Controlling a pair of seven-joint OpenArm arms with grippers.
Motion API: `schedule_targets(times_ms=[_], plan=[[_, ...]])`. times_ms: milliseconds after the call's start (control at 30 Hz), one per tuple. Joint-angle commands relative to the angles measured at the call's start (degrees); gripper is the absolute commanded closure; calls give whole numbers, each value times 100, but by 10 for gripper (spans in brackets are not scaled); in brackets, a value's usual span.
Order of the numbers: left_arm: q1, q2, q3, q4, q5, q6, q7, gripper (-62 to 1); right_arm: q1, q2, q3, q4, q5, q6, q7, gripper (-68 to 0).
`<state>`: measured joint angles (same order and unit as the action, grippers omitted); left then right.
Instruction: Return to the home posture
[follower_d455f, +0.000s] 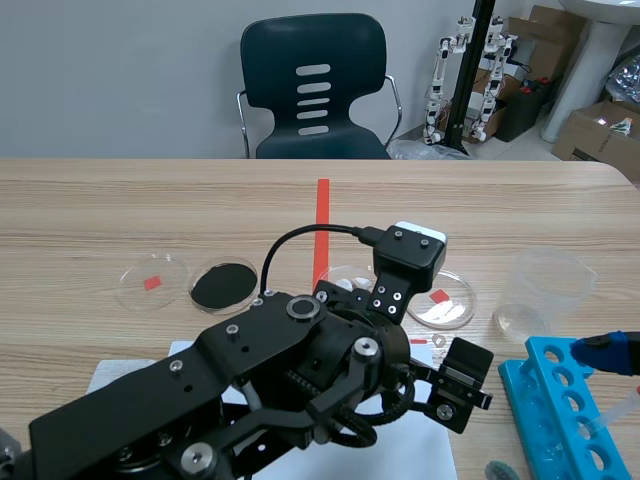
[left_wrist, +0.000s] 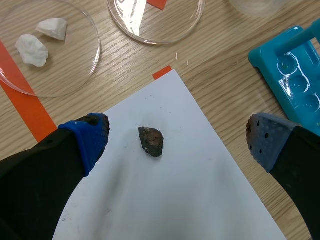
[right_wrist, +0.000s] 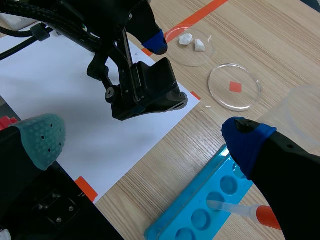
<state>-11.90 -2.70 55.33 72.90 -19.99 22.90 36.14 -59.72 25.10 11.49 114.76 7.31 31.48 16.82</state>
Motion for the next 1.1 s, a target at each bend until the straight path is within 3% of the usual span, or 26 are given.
schedule_targets(times_ms=[0,600,767,867,1067], plan=[[-33,76,-22,59,2,-11,-79,-572,-11,0,-20,79,63,-4,107,-679],[-31,46,-22,59,-2,-15,-190,-572,-11,0,-20,79,63,-4,107,-679],[-33,-245,-22,59,-50,-74,-313,-572,-11,0,-20,79,63,-4,107,-679],[-33,-496,-22,68,-151,-310,-498,-572,-11,0,-20,79,63,-4,107,-679],[61,-1088,-72,216,-216,-1117,-999,-572,-11,0,-20,79,63,-4,107,-679]])
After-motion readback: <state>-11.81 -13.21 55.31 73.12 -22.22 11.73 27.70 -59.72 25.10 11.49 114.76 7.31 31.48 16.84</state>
